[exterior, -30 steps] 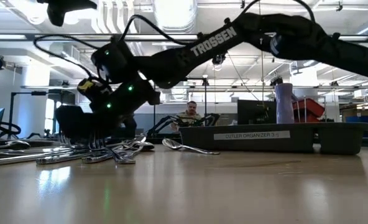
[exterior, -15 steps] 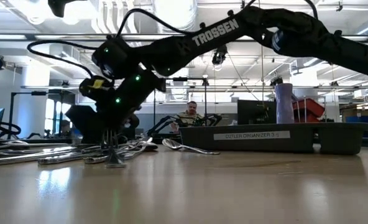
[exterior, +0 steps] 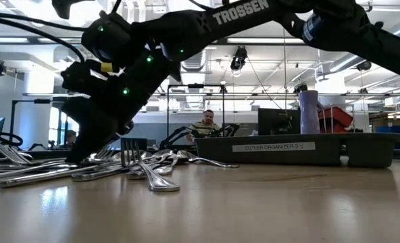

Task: Sort silverware
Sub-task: Put the fork into the top middle left compartment of the silverware tray

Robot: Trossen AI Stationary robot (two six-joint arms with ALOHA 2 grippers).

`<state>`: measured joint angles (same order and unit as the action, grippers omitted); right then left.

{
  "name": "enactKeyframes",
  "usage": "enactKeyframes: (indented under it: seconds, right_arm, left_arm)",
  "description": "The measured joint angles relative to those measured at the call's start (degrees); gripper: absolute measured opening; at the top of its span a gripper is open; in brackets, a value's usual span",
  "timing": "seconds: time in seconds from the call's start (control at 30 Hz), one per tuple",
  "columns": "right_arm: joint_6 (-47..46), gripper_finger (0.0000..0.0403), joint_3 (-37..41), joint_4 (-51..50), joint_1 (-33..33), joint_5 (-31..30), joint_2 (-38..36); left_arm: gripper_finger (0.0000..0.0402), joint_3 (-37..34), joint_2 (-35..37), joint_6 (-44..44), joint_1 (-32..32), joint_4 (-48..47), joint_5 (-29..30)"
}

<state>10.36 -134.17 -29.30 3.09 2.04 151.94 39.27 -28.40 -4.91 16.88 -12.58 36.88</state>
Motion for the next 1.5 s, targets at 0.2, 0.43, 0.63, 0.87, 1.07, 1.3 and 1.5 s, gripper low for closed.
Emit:
enactKeyframes:
  seconds: [0.2, 0.43, 0.63, 0.87, 1.07, 1.3, 1.5]
  right_arm:
    - [2.45, 0.0076, 0.00, 1.24, 2.33, 1.34, -0.16]
    - [2.49, 0.0119, 0.96, 3.82, 1.69, -3.60, 0.06]
    - [7.30, 0.0130, 2.72, 5.28, 1.86, -1.35, 0.08]
    - [4.75, 0.0094, 4.93, 5.59, 1.08, 3.38, -0.22]
    - [4.07, 0.0015, 5.29, 4.96, 0.92, 3.29, -0.24]
    - [2.89, 0.0003, 4.95, 3.58, 1.50, 2.24, -1.36]
    - [1.17, 0.0000, 4.58, 3.75, 3.41, -2.31, -4.33]
  left_arm:
    - [0.0119, 0.00, 0.00, -0.02, 0.00, -0.64, 0.00]
    - [0.0119, -0.07, -0.11, -0.02, 0.00, -0.81, 0.00]
    - [0.0119, -0.07, -0.17, -0.02, 0.02, -0.77, 0.00]
    - [0.0119, -0.11, -0.55, -0.02, 0.00, -0.74, 0.00]
    - [0.0119, -0.11, -0.83, -0.04, 0.02, -0.70, 0.00]
    - [0.0119, -0.11, -0.14, -0.07, 0.00, -0.60, 0.02]
    - [0.0119, 0.00, 3.23, 0.66, 0.02, -0.76, 0.02]
